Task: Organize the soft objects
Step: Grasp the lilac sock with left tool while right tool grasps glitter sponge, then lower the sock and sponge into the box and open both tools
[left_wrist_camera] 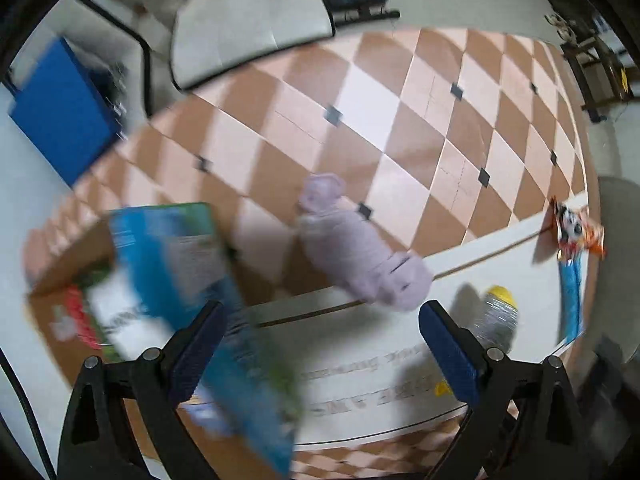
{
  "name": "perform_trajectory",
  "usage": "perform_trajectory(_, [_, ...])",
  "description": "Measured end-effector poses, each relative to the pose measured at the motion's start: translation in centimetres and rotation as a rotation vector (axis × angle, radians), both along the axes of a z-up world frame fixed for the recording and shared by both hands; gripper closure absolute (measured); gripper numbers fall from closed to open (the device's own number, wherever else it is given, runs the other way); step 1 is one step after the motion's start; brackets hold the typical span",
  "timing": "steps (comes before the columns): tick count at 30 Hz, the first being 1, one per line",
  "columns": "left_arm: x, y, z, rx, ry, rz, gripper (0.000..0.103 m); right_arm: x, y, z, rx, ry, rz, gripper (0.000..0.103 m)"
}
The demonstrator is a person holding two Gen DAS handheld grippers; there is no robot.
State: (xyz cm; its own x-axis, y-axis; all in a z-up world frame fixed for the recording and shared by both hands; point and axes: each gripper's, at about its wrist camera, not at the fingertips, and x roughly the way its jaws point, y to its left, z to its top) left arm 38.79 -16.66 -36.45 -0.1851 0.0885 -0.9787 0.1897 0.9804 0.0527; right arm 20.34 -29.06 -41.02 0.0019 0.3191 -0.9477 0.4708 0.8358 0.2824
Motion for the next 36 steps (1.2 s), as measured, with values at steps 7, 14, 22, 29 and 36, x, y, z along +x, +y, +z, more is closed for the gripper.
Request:
perform_trajectory(7, [1.4,-0.2,-6.1,-0.07,0.135,0.155,0.005,1.2,-3.9,-0.5,-0.035,0.016,-0.015,0.059])
perform_trajectory(14, [1.4,-0.1,-8.6,-0.035,0.14,0.178,0.026,3.6,-4.1,-0.7,-0.037,0.021,0.009,0.059])
perform_trajectory(22, [-2.2,-0.6,-2.3,-0.056,-0.057,0.037,0.06,2.5,-2.9,3.4,-0.043,-0.031,0.113,0.06])
perform_trajectory(29, [-10.2,6.1,8.4,-0.192,-0.224,0.04,0.06,1.0,1.8,11.0,0.014,-0.141,0.233,0.06])
perform_trajectory(36, [-14.5,20.5,12.2,-0.121,-0.256,0.16,0.06,0.3,15.7,15.8,0.133,-0.22,0.426,0.06])
